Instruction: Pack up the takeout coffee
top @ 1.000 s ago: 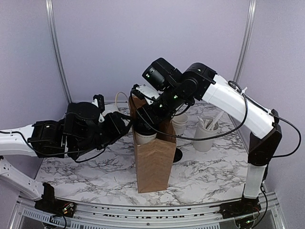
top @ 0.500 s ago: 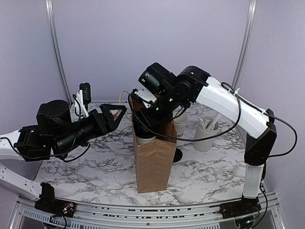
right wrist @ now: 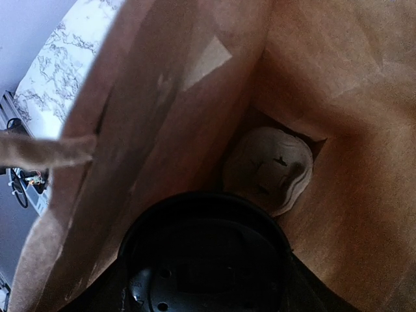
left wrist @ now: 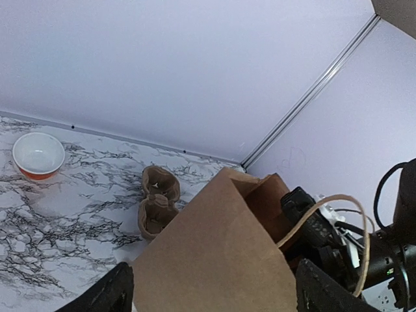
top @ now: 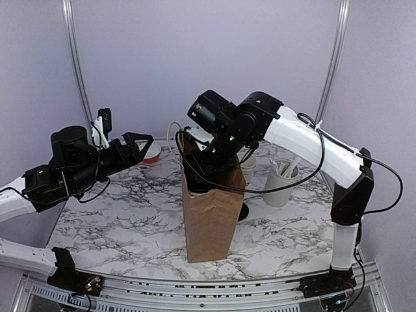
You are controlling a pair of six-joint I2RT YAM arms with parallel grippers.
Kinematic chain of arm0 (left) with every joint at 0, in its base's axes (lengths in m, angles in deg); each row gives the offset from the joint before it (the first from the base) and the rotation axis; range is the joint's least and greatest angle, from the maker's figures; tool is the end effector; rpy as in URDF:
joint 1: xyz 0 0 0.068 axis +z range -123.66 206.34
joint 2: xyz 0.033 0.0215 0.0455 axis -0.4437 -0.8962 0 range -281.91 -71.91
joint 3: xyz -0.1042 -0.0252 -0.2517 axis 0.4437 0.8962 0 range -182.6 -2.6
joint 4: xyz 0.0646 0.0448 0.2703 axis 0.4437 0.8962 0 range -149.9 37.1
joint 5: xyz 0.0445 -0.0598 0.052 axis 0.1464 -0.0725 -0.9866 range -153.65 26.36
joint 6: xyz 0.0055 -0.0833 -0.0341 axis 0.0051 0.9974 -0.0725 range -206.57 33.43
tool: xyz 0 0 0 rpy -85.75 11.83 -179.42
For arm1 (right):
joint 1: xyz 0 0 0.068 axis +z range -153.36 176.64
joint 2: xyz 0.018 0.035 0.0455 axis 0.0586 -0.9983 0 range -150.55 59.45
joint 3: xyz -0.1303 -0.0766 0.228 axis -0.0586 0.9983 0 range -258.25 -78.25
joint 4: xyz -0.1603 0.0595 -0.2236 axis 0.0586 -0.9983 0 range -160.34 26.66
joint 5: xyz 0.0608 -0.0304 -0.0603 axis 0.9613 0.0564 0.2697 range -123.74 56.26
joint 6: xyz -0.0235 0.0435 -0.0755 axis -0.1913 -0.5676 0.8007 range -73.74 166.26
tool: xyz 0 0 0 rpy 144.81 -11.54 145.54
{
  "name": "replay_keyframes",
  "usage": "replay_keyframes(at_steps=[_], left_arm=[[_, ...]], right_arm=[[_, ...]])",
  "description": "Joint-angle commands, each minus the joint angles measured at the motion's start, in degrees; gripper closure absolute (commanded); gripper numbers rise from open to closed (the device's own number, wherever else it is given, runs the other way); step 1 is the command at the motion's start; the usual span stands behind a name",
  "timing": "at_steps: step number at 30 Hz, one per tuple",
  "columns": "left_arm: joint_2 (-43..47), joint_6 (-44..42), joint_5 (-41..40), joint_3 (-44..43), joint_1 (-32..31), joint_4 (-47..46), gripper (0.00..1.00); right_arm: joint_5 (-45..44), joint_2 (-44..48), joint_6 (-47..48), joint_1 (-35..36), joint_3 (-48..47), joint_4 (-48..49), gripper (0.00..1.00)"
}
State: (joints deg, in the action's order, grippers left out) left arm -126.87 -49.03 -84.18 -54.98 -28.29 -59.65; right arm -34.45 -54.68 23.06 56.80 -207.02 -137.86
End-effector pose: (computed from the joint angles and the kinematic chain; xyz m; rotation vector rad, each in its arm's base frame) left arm 0.1886 -0.2168 0.3707 -0.0368 1.7020 -0.9395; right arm 0.2240 0.3883 0.3468 -0.8522 2.5643 0.4711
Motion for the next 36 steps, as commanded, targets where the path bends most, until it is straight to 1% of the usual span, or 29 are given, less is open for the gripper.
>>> replay_keyframes(at_steps=[1,4,9,13,18,23,26,28,36], left_arm=[[1.17,1.30,13.23,4.09,5.19,0.16,0.15],[0.13,1.60,19.80,7.81,7.48,-0.36,0.23],[-4.49,1.19,27.66,14.16,7.79,-2.13,0.39],[-9.20,-0.92,33.94,16.08,7.49,-2.98,0.44],[-13.78,-3.29,36.95,16.94,4.74,-3.74,0.45],[-19.06,-2.66,37.67,17.02,0.57,-6.49,0.46],[-23.35,-3.14,37.68,15.47,-1.84,-7.02,0.47],[-25.74,-2.99,37.75,14.87,-2.84,-9.54,0.47],[-32.15,-2.50,39.61,9.86,-6.60,-11.58,0.47]], right_arm=[[0.81,-0.92,-3.02,-0.48,-1.26,-1.55,0.47],[1.58,-0.85,-3.74,-0.85,-0.50,-1.53,0.47],[2.70,-1.39,-4.31,-1.48,0.01,-2.41,0.47],[3.28,-1.95,-4.41,-1.87,-0.08,-3.74,0.47],[4.91,-2.08,-4.48,-2.73,0.69,-4.05,0.48],[6.62,-2.05,-4.60,-3.43,1.41,-4.02,0.48],[7.78,-2.23,-4.60,-4.09,1.27,-4.05,0.48],[8.50,-2.49,-4.45,-4.34,1.12,-4.05,0.48],[9.41,-2.17,-3.88,-4.52,2.44,-4.11,0.49]])
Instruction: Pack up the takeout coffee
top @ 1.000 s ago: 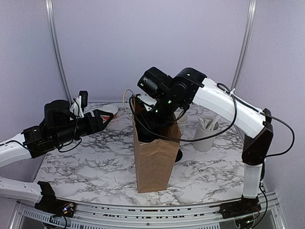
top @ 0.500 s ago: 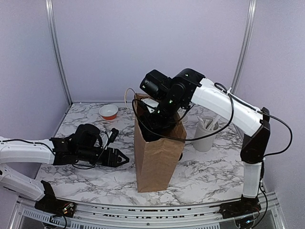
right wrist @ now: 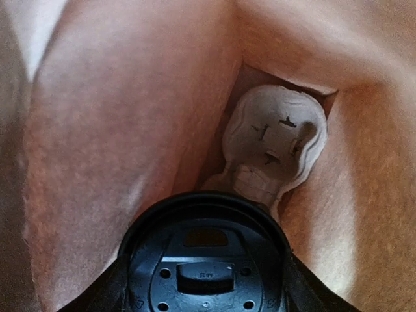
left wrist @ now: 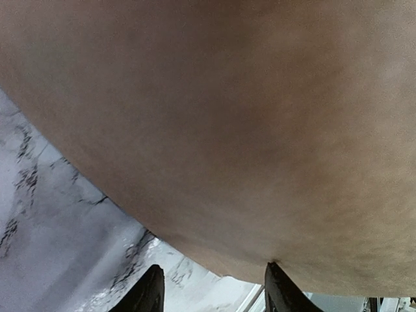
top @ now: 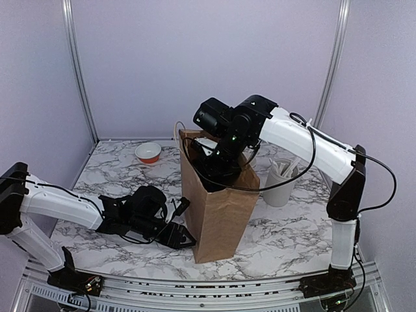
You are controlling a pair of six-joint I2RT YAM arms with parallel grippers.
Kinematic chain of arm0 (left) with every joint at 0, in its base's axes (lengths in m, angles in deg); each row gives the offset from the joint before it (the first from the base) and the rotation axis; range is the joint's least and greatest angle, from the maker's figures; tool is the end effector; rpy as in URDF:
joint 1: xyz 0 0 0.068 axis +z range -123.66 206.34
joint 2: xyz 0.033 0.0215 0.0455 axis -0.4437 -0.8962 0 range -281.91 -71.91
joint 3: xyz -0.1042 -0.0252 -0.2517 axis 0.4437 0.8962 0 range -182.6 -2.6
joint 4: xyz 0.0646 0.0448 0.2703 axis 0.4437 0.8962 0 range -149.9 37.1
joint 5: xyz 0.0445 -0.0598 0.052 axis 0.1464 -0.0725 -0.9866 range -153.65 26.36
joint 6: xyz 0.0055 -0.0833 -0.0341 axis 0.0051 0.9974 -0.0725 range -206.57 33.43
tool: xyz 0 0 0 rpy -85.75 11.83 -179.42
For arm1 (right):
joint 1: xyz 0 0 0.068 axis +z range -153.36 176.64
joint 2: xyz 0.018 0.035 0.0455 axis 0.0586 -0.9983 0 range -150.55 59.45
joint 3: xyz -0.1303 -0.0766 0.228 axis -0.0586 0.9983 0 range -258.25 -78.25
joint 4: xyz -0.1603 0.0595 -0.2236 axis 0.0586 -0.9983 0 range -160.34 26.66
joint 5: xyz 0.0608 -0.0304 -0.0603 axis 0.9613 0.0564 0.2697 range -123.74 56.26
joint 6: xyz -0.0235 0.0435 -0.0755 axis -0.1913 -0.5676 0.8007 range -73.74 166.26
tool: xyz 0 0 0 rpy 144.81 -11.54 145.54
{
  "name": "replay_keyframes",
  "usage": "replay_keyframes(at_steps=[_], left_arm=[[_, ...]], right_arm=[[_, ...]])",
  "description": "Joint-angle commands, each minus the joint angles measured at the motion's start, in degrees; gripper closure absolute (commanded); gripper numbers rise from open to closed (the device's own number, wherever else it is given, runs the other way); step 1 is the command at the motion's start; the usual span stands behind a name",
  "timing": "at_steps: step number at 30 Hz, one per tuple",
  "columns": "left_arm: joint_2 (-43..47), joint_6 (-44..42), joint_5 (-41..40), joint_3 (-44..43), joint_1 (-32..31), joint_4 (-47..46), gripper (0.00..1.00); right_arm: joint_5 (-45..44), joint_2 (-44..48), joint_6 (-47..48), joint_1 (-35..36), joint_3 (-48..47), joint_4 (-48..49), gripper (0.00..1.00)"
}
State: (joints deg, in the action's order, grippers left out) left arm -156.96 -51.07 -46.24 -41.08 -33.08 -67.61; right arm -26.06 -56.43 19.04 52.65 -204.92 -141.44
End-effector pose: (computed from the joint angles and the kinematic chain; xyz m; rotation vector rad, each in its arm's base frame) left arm 0.1529 -0.3060 0.1304 0.6995 2.4166 -1.1441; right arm 0.2400 0.3752 0.3185 -0.7552 2.7863 0.5296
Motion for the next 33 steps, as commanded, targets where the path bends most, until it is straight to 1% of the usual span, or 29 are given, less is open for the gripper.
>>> replay_keyframes(at_steps=[1,5,10,13,16,21,25,29,33], left_arm=[[-2.75,-0.52,1.88,-5.31,-2.21,-3.64,0.47],[-5.51,-0.39,2.71,-8.09,-3.18,-4.22,0.47],[-5.80,-0.10,1.66,-9.33,-3.37,-4.21,0.47],[-3.98,-0.06,-0.26,-9.38,-3.18,-2.39,0.48],[0.04,-0.24,-2.13,-9.08,-2.08,0.17,0.48],[8.67,-0.78,-5.67,-9.91,2.76,8.86,0.49],[14.52,-0.84,-9.65,-12.30,8.46,15.77,0.51],[16.19,-2.38,-11.41,-17.79,14.42,21.85,0.52],[15.15,-5.21,-12.22,-25.33,18.03,26.84,0.53]], right_arm=[[0.95,-0.26,0.11,-0.37,0.56,-0.44,0.49],[0.63,0.62,-0.26,-0.38,1.63,-0.51,0.50],[-0.56,2.74,-1.59,-0.17,4.33,-0.44,0.50],[-1.47,4.13,-2.31,0.25,5.76,-0.47,0.50],[-2.55,4.96,-2.74,0.78,7.08,-0.47,0.50],[-4.64,4.87,-2.23,2.45,7.34,-0.47,0.50],[-5.97,5.11,-1.76,3.42,7.32,-0.14,0.50],[-5.63,5.92,0.13,4.82,8.24,1.90,0.50],[-4.99,7.33,2.35,6.04,10.32,4.10,0.50]])
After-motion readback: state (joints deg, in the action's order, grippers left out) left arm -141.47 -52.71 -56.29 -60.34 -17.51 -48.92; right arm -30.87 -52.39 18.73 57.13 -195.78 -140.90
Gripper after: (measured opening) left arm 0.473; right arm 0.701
